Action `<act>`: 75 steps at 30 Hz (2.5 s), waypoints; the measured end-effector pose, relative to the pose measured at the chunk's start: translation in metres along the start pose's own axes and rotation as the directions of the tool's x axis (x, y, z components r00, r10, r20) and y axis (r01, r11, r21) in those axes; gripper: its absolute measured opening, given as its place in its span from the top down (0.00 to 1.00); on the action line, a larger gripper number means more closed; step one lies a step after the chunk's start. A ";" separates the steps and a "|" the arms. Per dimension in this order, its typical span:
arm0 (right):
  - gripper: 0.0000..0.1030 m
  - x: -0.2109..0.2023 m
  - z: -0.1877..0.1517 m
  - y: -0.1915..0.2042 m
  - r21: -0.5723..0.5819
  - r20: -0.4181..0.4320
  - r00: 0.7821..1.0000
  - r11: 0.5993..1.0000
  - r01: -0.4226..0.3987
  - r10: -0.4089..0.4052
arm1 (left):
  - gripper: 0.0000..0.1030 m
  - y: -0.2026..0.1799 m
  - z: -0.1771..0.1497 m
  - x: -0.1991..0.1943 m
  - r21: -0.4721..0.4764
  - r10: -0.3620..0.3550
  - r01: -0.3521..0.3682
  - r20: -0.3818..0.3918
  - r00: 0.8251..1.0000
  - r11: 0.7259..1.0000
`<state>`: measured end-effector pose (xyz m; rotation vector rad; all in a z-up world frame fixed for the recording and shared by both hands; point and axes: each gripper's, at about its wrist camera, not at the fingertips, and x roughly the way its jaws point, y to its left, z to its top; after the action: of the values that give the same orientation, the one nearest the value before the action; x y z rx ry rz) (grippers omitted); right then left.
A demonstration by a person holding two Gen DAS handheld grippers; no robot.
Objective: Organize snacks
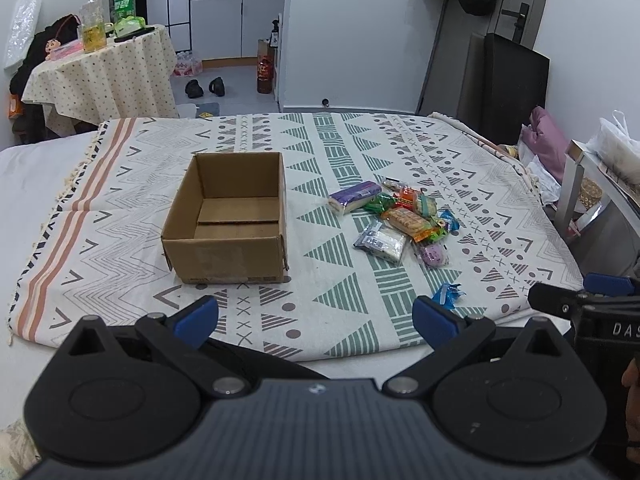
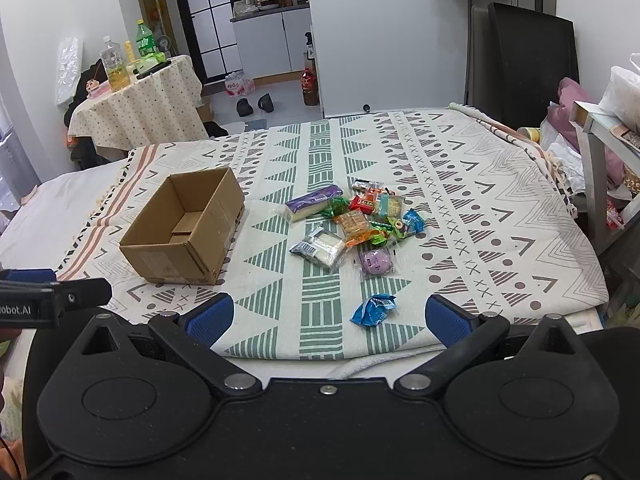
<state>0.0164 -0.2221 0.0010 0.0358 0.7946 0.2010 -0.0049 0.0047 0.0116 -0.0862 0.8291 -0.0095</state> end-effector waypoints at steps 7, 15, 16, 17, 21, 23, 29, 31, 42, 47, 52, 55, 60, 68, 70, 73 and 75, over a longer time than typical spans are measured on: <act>0.00 0.014 -0.003 -0.007 0.014 -0.019 1.000 1.000 0.009 -0.009 | 0.00 0.005 0.005 0.009 -0.014 -0.004 0.004 -0.009 1.000 1.000; 0.01 0.033 -0.009 -0.018 0.063 -0.032 0.999 0.998 0.011 -0.009 | 0.01 0.004 0.008 0.029 -0.016 0.018 -0.019 -0.026 1.000 1.000; 0.02 0.036 -0.010 -0.019 0.068 -0.031 0.999 0.998 0.015 -0.013 | 0.01 0.004 0.009 0.031 -0.019 0.018 -0.019 -0.026 0.999 1.000; 0.06 0.038 -0.010 -0.021 0.073 -0.031 0.999 0.997 0.016 -0.014 | 0.01 0.004 0.009 0.034 -0.022 0.017 -0.017 -0.027 0.999 1.000; 0.15 0.048 -0.009 -0.026 0.086 -0.042 0.999 0.996 0.015 -0.011 | 0.01 0.004 0.011 0.045 -0.031 0.007 -0.008 -0.034 0.999 0.999; 0.15 0.052 -0.009 -0.027 0.092 -0.042 0.999 0.996 0.014 -0.011 | 0.01 0.004 0.012 0.052 -0.037 0.001 -0.003 -0.040 0.999 0.999; 0.14 0.071 -0.011 -0.037 0.126 -0.081 0.997 0.992 0.014 -0.004 | 0.01 -0.001 0.016 0.068 -0.037 -0.007 0.005 -0.057 0.998 0.999; 0.11 0.078 -0.013 -0.041 0.143 -0.097 0.995 0.990 0.008 0.006 | 0.01 -0.003 0.017 0.075 -0.041 -0.008 0.005 -0.063 0.998 0.999; 0.05 0.111 -0.016 -0.056 0.219 -0.147 0.989 0.976 0.015 0.018 | 0.01 -0.008 0.020 0.116 -0.098 -0.005 -0.006 -0.111 0.994 0.995; 0.13 0.133 -0.017 -0.063 0.263 -0.191 0.981 0.964 0.029 0.023 | 0.01 -0.015 0.022 0.137 -0.105 -0.014 0.002 -0.119 0.993 0.994; 0.24 0.154 -0.019 -0.070 0.310 -0.237 0.971 0.950 0.038 0.039 | 0.03 -0.023 0.024 0.162 -0.124 -0.047 0.029 -0.139 0.989 0.992; 0.32 0.166 -0.020 -0.074 0.347 -0.256 0.965 0.937 0.032 0.062 | 0.07 -0.026 0.027 0.174 -0.131 -0.060 0.041 -0.142 0.988 0.991; 0.41 0.186 -0.019 -0.079 0.404 -0.287 0.952 0.915 0.023 0.103 | 0.14 -0.032 0.032 0.200 -0.147 -0.087 0.064 -0.157 0.984 0.987; 0.53 0.216 -0.018 -0.084 0.440 -0.343 0.933 0.896 0.056 0.110 | 0.24 -0.040 0.041 0.236 -0.167 -0.131 0.102 -0.174 0.976 0.981; 0.56 0.224 -0.018 -0.085 0.444 -0.355 0.928 0.894 0.061 0.113 | 0.31 -0.041 0.043 0.247 -0.176 -0.143 0.110 -0.189 0.972 0.978; 0.70 0.232 -0.020 -0.088 0.453 -0.366 0.922 0.890 0.058 0.126 | 0.33 -0.044 0.045 0.261 -0.186 -0.159 0.121 -0.206 0.966 0.975; 0.72 0.236 -0.020 -0.091 0.470 -0.363 0.922 0.881 0.054 0.137 | 0.33 -0.047 0.047 0.270 -0.191 -0.164 0.123 -0.215 0.963 0.974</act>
<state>0.1784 -0.2666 -0.1890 0.4927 1.2293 0.0479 0.2129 -0.0505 -0.1519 -0.3172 1.0525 -0.0849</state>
